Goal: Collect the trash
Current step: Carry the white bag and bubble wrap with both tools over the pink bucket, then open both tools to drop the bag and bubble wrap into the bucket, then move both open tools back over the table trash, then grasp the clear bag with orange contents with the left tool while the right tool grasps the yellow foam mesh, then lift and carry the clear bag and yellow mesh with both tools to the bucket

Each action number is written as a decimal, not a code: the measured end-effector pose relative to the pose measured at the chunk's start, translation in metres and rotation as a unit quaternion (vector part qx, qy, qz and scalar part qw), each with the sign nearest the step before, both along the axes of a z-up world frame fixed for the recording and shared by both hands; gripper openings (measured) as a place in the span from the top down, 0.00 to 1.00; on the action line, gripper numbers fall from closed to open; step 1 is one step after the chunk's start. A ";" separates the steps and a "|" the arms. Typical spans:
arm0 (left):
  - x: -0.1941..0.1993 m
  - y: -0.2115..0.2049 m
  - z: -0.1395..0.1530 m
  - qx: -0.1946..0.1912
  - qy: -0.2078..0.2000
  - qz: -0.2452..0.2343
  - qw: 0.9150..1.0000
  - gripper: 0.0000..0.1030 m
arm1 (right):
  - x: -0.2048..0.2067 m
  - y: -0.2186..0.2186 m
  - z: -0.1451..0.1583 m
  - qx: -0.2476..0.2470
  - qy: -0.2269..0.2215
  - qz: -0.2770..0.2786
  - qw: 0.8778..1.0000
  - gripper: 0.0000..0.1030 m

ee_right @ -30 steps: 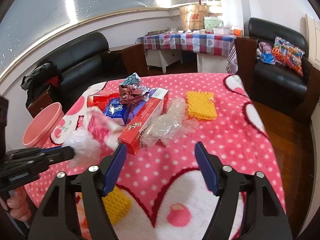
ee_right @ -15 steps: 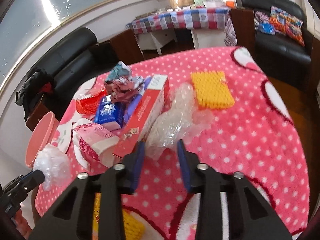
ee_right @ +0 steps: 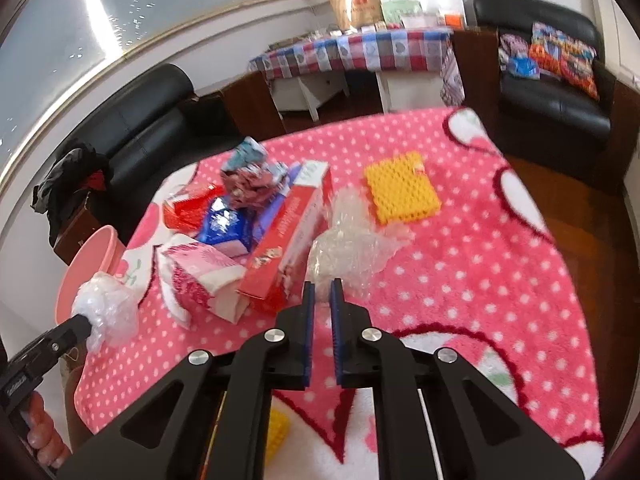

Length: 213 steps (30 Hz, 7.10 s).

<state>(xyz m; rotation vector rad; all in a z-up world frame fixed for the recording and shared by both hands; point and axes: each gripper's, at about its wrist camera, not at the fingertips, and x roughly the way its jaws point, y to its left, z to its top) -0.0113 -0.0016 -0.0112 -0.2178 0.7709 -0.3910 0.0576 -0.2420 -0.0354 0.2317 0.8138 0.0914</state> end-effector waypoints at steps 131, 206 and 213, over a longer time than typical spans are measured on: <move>-0.027 -0.052 -0.039 -0.025 0.108 -0.218 0.970 0.73 | -0.027 -0.018 0.015 -0.030 0.022 0.000 0.999 0.70; 0.002 0.050 0.008 -0.043 0.019 0.027 0.999 0.75 | 0.072 -0.045 -0.024 -0.053 0.032 -0.045 0.997 0.97; -0.002 0.054 0.013 -0.040 0.003 0.037 0.998 0.75 | 0.050 -0.036 0.012 -0.056 -0.023 -0.039 0.997 0.98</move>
